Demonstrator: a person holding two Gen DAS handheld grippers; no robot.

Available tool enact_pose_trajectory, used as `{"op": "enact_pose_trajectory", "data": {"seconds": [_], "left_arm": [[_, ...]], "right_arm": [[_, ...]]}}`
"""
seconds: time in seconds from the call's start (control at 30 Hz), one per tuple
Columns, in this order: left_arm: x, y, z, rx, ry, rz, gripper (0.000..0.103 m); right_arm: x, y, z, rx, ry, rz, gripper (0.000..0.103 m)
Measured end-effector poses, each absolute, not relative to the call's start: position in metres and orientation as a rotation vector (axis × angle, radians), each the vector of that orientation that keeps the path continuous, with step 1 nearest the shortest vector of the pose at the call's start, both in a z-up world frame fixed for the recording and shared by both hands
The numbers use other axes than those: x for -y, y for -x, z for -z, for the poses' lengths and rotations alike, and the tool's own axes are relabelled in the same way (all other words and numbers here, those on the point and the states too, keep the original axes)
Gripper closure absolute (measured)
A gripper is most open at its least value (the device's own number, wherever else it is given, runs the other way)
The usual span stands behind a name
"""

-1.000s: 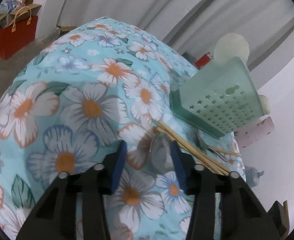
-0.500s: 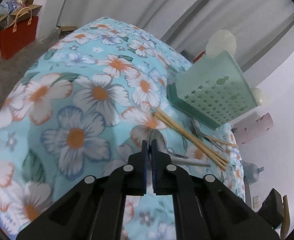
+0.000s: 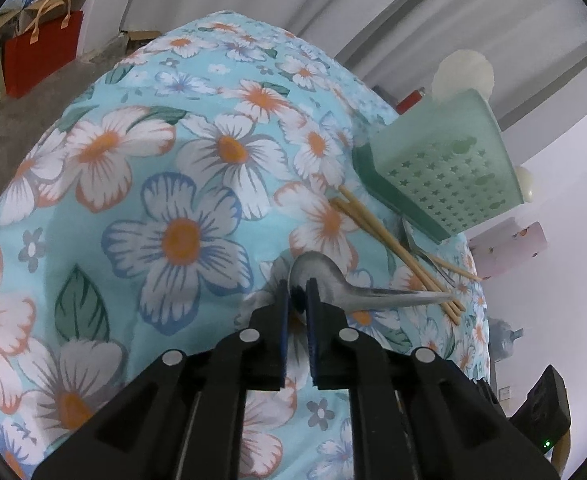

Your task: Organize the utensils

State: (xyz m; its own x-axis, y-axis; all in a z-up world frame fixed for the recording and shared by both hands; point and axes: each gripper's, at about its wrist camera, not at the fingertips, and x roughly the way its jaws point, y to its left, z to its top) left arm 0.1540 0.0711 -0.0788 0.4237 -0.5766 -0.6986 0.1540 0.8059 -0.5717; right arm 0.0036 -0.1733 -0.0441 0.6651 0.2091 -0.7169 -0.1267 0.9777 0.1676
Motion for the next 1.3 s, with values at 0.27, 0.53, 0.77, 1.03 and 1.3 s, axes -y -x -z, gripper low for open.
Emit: {"op": "enact_pose_trajectory", "data": {"seconds": [0.27,0.53,0.77,1.03,1.3], "left_arm": [[-0.071,-0.153,0.080,-1.026,0.460,0.465,0.094],[-0.067,-0.152,0.075,-0.992,0.396,0.464,0.094],[-0.067,-0.146,0.077,-0.919,0.349,0.471,0.094],[-0.076,-0.143,0.084,-0.875,0.392,0.523,0.094],[-0.080,-0.143,0.084,-0.869,0.424,0.551,0.094]], "right_arm": [[0.174,-0.002,0.043,-0.820,-0.118,-0.193,0.011],[0.195,0.002,0.021,-0.791,-0.179,-0.190,0.018],[0.221,-0.022,-0.025,-0.687,-0.145,-0.176,0.038],[0.198,-0.077,-0.032,-0.702,-0.026,-0.247,0.060],[0.175,-0.108,-0.007,-0.795,0.121,-0.265,0.076]]}}
